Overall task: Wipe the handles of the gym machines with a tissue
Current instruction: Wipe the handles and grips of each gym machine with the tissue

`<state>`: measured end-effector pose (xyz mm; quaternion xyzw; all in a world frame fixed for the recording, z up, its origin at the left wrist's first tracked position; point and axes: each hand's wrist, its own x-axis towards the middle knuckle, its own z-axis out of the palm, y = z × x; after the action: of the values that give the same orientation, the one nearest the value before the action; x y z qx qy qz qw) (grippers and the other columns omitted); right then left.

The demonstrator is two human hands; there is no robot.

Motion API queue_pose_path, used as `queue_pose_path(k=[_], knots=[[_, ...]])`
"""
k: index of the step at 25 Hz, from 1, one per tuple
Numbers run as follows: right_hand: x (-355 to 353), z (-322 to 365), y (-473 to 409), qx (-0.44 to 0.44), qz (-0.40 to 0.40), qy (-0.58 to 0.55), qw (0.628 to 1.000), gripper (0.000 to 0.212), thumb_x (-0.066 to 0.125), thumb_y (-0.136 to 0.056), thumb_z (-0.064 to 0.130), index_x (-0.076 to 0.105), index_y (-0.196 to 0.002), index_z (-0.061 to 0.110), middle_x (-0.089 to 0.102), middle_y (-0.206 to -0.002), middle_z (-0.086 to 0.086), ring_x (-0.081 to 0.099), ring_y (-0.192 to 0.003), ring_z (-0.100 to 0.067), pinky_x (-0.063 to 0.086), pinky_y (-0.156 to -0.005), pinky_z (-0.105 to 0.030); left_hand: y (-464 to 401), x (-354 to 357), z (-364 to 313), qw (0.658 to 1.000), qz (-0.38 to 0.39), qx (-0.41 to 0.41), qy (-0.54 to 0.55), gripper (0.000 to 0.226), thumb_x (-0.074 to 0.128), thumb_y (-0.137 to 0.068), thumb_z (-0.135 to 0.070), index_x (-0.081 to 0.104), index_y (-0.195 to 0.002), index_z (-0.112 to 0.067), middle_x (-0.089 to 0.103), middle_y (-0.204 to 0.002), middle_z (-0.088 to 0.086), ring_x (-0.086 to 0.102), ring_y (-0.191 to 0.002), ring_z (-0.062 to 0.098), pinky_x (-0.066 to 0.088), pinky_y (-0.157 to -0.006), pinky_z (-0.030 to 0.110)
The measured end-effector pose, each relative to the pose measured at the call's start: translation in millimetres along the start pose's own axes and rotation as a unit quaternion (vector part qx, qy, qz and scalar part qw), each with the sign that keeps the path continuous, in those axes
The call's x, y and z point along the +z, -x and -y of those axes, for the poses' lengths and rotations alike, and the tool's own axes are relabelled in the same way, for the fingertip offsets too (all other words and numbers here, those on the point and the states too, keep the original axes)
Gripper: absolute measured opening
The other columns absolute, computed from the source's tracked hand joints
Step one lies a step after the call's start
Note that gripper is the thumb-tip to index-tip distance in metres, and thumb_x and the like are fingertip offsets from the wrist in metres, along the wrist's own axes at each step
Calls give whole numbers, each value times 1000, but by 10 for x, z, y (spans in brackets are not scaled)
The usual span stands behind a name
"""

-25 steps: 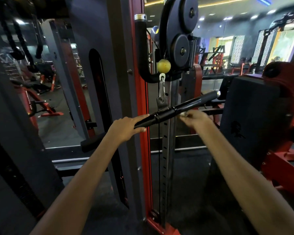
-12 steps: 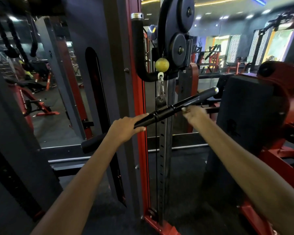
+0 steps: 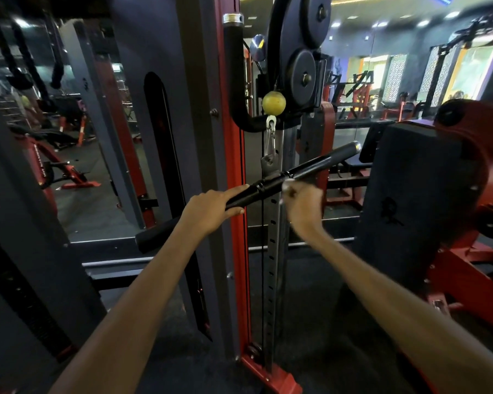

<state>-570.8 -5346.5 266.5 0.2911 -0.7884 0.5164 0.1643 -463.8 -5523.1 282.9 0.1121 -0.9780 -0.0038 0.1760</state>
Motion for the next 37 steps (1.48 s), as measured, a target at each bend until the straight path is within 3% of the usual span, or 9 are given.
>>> queue_pose_path(k=[3, 7, 11, 16, 20, 25, 29, 33, 37], knots=[[232, -217, 129, -305, 44, 201, 930, 41, 53, -86, -8, 53, -126, -1, 61, -123, -16, 64, -107, -20, 54, -88, -29, -8, -38, -4, 1000, -3, -3, -4, 57, 45, -98, -50, 20, -149, -47, 67, -105, 4, 63, -83, 20, 46, -71, 31], [-24, -504, -379, -122, -56, 168, 977, 31, 43, -93, -1, 54, -122, -3, 54, -126, -20, 56, -114, -30, 46, -99, -41, 25, -114, 5, 1000, 9, 0, -5, 57, 44, -97, -52, 21, -149, -47, 61, -92, 0, 51, -67, 12, 40, -67, 27], [139, -588, -178, -366, 40, 271, 889, 42, 41, -88, -3, 50, -129, 0, 50, -134, -16, 50, -123, -26, 39, -106, -42, 32, -71, 37, 1000, 7, 6, -14, 57, 44, -98, -52, 21, -149, -48, 65, -98, 1, 51, -68, 11, 40, -65, 26], [-239, -669, -778, -25, -54, 125, 990, 30, 40, -97, 4, 56, -122, 3, 56, -123, -16, 56, -111, -22, 41, -98, -22, -18, -82, 34, 1000, 2, 9, -26, 57, 44, -98, -50, 20, -150, -46, 65, -100, 0, 51, -72, 10, 40, -66, 25], [-41, -541, -529, -287, 93, 250, 920, 40, 51, -88, -6, 52, -127, 1, 52, -133, -16, 50, -124, -27, 30, -109, -36, -17, -64, 54, 998, -11, 20, -51, 58, 42, -98, -51, 19, -151, -45, 65, -107, -2, 54, -76, 11, 37, -66, 25], [-320, -722, -924, -97, -11, 221, 970, 32, 53, -88, -2, 57, -119, 5, 57, -124, -14, 56, -114, -25, 44, -101, -37, 5, -50, 113, 995, -22, 38, -86, 59, 36, -98, -56, 13, -152, -46, 62, -106, -2, 61, -87, 15, 36, -67, 25], [-224, -672, -799, -267, 81, 211, 937, 30, 50, -89, 0, 58, -118, 5, 59, -120, -11, 55, -113, -21, 43, -100, -34, -35, -39, 160, 991, -29, 51, -120, 61, 31, -97, -59, 6, -151, -47, 60, -103, -1, 61, -84, 16, 39, -65, 26], [-423, -858, -991, -100, -32, 185, 977, 29, 50, -90, 2, 58, -117, 7, 57, -124, -12, 54, -115, -24, 44, -101, -34, -50, 9, 193, 986, -36, 72, -146, 63, 25, -97, -60, -10, -147, -49, 57, -103, 0, 62, -81, 18, 45, -66, 28], [-304, -792, -924, -278, 75, 233, 929, 31, 48, -91, 3, 57, -121, 5, 56, -126, -11, 51, -120, -24, 35, -109, -38, -88, 29, 264, 987, -36, 76, -140, 60, 25, -96, -60, -13, -141, -51, 57, -103, 1, 62, -80, 18, 47, -65, 29]])
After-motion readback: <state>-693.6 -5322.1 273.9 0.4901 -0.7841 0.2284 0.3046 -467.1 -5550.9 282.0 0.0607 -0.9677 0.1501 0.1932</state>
